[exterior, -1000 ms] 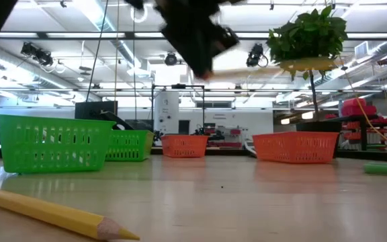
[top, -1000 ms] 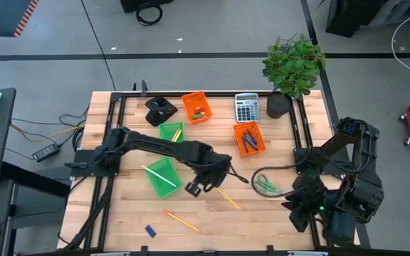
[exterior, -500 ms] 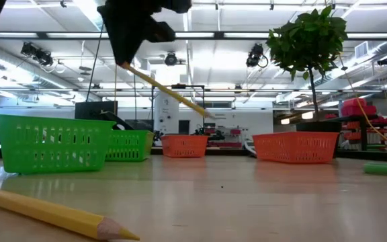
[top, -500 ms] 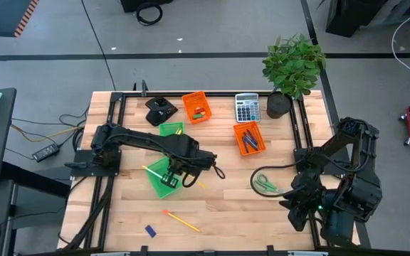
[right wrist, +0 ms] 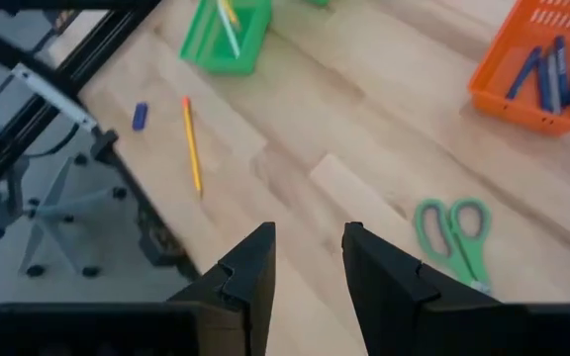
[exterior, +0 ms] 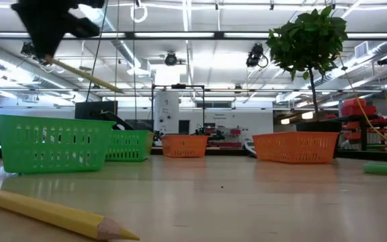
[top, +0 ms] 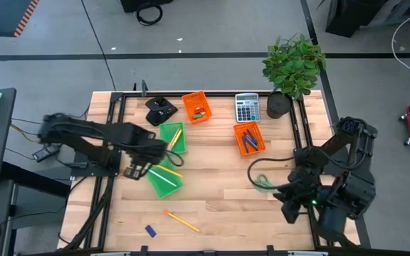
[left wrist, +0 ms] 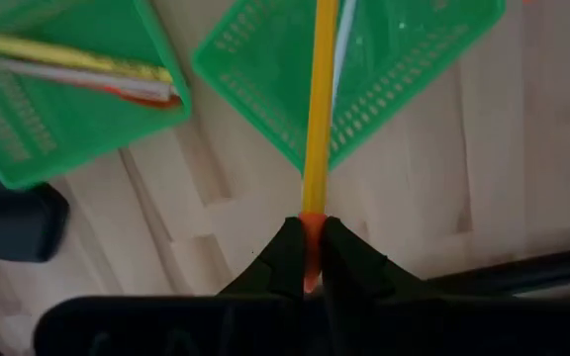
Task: Sort crayons/erasers/pens/pencils in bins
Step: Put the right yellow pencil into the bottom green bin
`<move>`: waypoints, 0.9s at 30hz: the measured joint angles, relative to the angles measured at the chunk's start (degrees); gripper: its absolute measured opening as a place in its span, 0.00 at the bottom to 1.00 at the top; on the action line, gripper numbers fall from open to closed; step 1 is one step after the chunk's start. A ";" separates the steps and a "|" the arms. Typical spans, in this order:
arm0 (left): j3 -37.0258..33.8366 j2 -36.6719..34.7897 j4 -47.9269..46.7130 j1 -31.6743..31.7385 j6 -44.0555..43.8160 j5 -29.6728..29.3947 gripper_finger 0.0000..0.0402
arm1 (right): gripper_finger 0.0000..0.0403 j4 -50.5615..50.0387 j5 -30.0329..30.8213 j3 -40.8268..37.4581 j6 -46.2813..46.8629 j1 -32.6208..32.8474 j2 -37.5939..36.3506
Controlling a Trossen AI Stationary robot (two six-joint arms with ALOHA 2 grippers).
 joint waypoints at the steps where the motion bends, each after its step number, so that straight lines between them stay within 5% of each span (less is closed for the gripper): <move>1: -1.75 -1.56 0.62 -0.02 -0.39 0.04 0.07 | 0.31 0.02 -0.01 0.00 -0.35 -0.77 0.00; 12: -17.92 -4.10 5.97 -0.75 0.21 2.77 0.07 | 0.31 0.02 -1.18 0.00 -4.81 -9.87 0.00; 27: -18.88 -4.10 10.33 -0.89 1.02 2.93 0.15 | 0.31 1.80 -4.11 0.02 -4.87 -12.77 0.00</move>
